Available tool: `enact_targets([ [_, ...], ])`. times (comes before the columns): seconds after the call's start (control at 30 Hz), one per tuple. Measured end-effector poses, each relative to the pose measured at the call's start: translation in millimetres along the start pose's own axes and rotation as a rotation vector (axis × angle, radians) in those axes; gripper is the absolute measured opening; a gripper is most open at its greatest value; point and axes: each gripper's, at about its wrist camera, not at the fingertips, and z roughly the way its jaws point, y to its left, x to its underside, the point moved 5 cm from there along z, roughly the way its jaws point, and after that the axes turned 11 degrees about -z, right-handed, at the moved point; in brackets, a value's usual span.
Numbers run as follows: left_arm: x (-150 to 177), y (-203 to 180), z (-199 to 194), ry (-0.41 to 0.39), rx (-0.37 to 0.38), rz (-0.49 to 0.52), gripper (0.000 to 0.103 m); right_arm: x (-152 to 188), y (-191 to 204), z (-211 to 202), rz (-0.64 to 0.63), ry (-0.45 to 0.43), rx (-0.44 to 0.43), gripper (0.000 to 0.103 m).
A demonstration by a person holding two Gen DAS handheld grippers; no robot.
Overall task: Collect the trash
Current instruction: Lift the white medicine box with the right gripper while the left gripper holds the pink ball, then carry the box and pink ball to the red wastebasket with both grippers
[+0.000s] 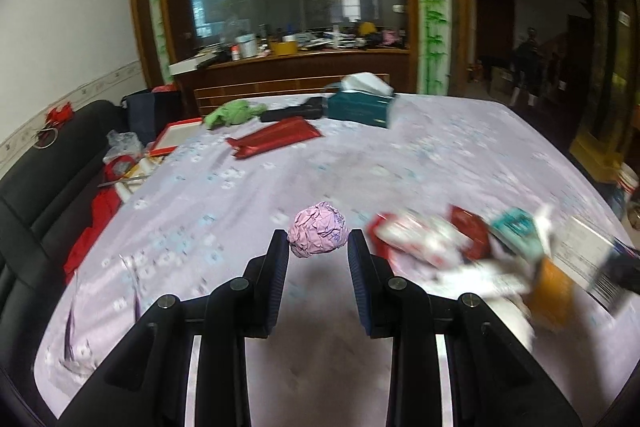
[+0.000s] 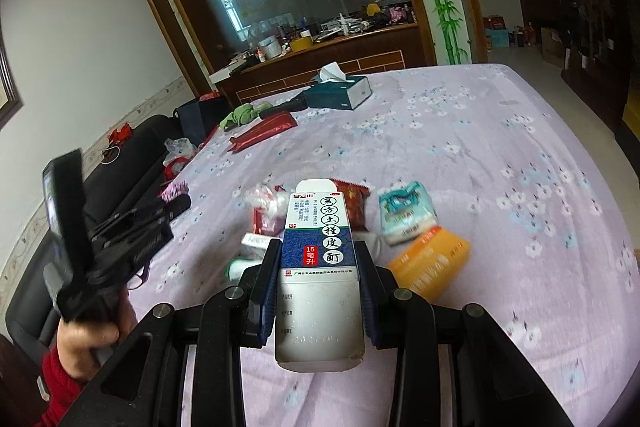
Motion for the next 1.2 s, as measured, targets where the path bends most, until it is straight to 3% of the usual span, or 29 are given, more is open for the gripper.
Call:
enact_targets([
  [0.27,34,-45,-30,0.023,0.116,0.034,0.029,21,-22,-31,0.056,-0.009,0.022,0.037],
  [0.43,59,-71,-35,0.078,0.193,0.061,0.029,34,-35,-48,0.088,-0.022,0.04,0.037],
  [0.8,83,-118,-48,0.123,0.277,0.141,0.029,66,-73,-71,0.177,-0.005,0.086,0.037],
  [1.2,96,-176,-62,0.161,0.35,0.234,0.029,80,-108,-106,0.247,-0.059,0.102,0.037],
])
